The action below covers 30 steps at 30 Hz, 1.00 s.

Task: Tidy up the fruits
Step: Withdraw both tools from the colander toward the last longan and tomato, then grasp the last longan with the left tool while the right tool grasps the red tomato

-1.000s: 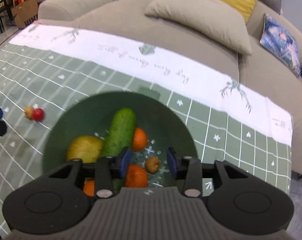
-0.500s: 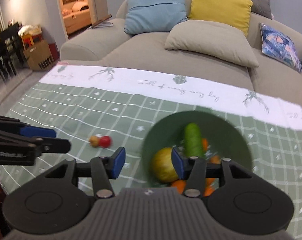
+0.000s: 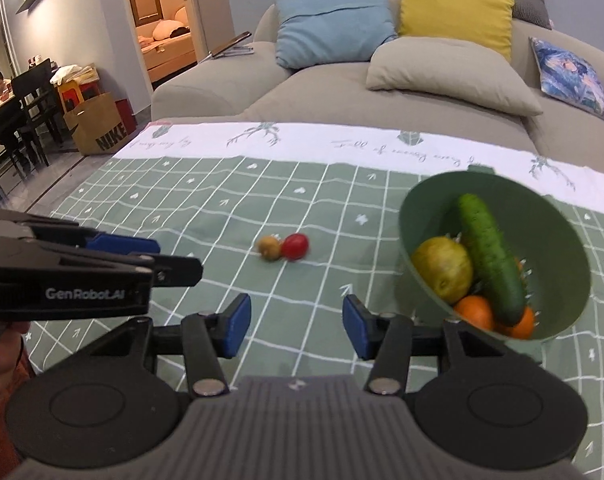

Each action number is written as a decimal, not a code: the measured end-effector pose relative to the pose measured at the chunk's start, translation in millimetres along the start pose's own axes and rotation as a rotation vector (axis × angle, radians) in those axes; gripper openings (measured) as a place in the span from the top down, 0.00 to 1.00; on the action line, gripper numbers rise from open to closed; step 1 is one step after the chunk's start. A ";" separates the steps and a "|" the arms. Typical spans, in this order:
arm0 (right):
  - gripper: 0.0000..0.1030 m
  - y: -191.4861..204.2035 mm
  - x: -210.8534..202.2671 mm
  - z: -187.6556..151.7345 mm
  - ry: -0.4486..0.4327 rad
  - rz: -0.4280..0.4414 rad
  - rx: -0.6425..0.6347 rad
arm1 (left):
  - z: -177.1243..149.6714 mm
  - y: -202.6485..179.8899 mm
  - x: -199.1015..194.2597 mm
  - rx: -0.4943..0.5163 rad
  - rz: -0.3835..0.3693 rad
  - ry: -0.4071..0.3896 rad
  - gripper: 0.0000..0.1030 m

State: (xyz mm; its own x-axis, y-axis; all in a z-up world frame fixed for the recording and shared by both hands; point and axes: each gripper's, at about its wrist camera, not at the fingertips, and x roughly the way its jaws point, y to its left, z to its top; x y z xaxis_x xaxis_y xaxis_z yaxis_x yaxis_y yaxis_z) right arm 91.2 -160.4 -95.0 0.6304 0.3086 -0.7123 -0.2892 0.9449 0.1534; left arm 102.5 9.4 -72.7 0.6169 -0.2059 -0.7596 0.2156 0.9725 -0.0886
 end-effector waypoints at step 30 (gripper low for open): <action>0.71 -6.8 102.6 31.1 0.060 -0.008 -0.127 | 31.3 29.8 90.3 -0.005 -0.047 0.091 0.57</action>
State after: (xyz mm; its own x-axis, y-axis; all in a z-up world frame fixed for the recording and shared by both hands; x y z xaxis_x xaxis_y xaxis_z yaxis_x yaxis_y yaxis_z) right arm 180.2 -131.8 -147.9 0.5897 0.2905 -0.7535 -0.3756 0.9247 0.0625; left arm 188.4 16.4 -123.8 0.5344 -0.2411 -0.8101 0.2387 0.9625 -0.1289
